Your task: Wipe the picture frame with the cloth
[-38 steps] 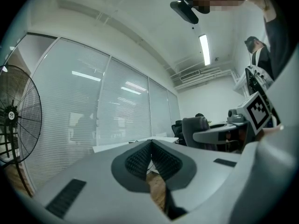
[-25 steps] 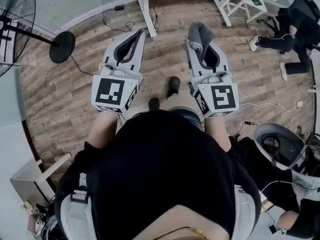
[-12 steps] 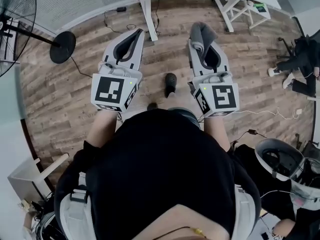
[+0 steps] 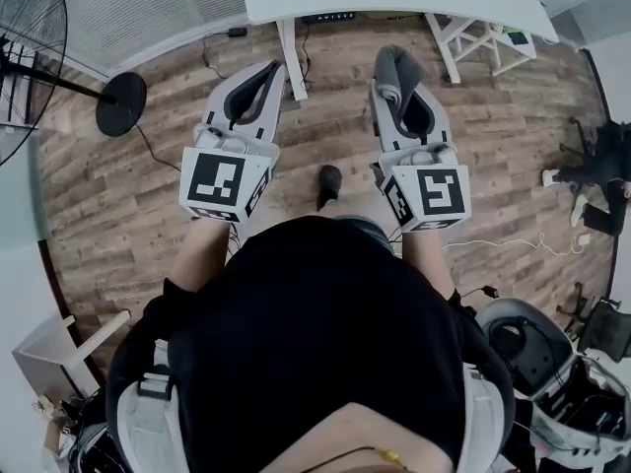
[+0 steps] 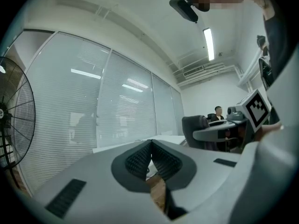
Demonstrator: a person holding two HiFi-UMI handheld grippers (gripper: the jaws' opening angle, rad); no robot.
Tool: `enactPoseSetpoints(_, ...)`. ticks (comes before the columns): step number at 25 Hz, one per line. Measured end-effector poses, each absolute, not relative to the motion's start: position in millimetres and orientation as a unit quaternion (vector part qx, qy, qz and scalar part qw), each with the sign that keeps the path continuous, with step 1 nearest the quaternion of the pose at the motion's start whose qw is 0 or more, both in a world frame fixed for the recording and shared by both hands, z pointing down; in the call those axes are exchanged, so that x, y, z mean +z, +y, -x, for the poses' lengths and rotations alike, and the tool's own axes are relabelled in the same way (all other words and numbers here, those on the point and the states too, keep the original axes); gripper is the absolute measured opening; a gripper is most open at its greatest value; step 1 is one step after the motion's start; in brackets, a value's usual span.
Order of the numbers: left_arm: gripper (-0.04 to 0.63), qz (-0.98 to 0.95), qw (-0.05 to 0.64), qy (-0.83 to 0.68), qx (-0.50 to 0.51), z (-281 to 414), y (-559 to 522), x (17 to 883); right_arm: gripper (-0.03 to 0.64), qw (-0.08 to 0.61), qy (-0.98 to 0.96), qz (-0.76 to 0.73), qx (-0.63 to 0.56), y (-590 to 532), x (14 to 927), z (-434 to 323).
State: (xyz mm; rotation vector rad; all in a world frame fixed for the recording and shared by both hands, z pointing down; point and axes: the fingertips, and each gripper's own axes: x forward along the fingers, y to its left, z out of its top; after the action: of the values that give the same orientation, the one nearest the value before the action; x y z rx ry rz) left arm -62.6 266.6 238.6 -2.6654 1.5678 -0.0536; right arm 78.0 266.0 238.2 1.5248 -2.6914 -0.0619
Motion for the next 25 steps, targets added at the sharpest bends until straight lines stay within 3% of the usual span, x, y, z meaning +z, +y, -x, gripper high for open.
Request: enactPoseSetpoints(25, 0.012, 0.837, 0.033, 0.546, -0.015, 13, 132, 229, 0.100, 0.008, -0.893, -0.450, -0.014, 119, 236, -125)
